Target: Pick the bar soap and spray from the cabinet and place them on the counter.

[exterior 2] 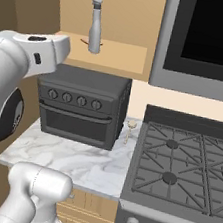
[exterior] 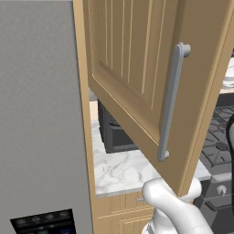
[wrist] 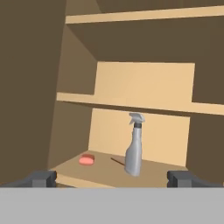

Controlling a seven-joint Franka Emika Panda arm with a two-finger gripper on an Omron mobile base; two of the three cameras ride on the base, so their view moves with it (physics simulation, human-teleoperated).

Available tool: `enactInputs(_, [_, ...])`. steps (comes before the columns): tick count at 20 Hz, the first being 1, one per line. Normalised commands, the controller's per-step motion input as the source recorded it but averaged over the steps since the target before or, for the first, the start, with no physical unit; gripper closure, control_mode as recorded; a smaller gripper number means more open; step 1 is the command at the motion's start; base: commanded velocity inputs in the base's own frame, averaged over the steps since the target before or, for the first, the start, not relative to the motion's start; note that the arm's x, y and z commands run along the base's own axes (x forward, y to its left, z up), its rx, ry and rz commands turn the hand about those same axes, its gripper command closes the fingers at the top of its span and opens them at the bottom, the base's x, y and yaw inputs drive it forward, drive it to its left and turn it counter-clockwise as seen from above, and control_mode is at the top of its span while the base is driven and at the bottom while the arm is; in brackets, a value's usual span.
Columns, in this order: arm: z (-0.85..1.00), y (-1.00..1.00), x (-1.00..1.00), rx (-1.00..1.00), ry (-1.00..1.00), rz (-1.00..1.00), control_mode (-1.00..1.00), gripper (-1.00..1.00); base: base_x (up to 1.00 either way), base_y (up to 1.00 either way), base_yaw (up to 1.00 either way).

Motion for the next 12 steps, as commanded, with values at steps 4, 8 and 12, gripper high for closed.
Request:
enactInputs(4, [0.00, 0.00, 0.16, 0.00, -0.01, 0.00, -1.00, -1.00, 0.00, 0.00, 0.00])
enactInputs(8, [0.00, 0.00, 0.19, 0.00, 0.00, 0.00, -1.00, -1.00, 0.00, 0.00, 0.00])
enactInputs(12, [0.00, 0.02, 0.16, 0.00, -0.01, 0.00, -1.00, -1.00, 0.00, 0.00, 0.00])
